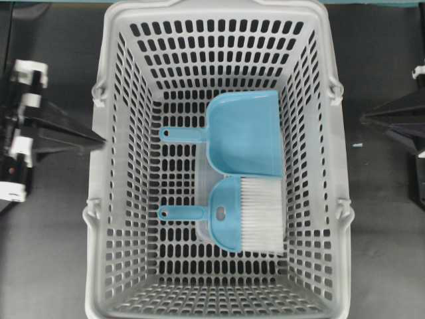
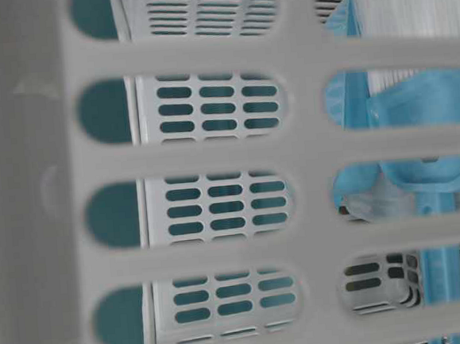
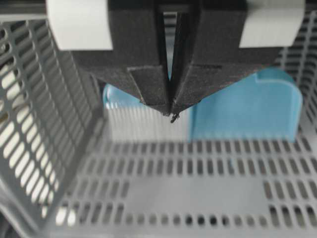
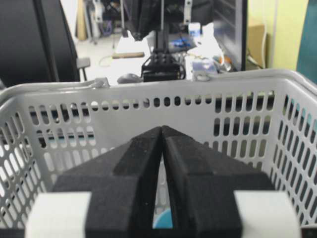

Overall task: Pick up the hand brush from the shopping basket with the left arm.
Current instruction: 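Move the left gripper over the basket toward the blue brush handle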

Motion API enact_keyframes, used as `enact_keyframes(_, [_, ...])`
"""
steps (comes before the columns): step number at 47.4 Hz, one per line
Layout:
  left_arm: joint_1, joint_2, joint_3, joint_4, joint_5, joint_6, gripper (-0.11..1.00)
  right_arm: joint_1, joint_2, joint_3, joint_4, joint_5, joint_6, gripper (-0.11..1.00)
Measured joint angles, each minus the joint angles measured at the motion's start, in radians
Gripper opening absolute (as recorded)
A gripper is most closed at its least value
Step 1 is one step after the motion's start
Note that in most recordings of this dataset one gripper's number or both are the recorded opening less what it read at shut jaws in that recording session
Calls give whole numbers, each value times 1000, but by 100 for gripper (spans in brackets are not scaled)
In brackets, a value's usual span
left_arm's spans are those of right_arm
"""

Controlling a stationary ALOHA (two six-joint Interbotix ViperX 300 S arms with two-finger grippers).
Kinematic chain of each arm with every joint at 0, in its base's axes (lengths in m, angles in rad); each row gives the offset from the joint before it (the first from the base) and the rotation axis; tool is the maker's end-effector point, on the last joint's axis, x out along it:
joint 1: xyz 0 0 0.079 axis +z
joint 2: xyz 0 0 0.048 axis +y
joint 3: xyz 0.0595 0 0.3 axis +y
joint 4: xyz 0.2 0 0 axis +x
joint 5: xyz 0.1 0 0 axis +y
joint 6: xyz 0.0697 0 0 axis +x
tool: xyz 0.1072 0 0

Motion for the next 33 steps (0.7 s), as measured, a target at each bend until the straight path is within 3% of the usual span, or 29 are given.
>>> enact_keyframes(11, [-18, 189, -230, 0, 288, -2, 0, 3, 0, -23, 0, 63, 0, 0])
enact_keyframes(18, [-29, 284, -321, 2, 428, -5, 0, 11, 0, -23, 0, 72, 0, 4])
enact_keyframes(23, [-31, 347, -371, 0, 499, -5, 0, 11, 0, -25, -2, 77, 0, 18])
enact_keyframes(33, [-35, 453, -416, 2, 525, -15, 0, 11, 0, -25, -2, 101, 0, 67])
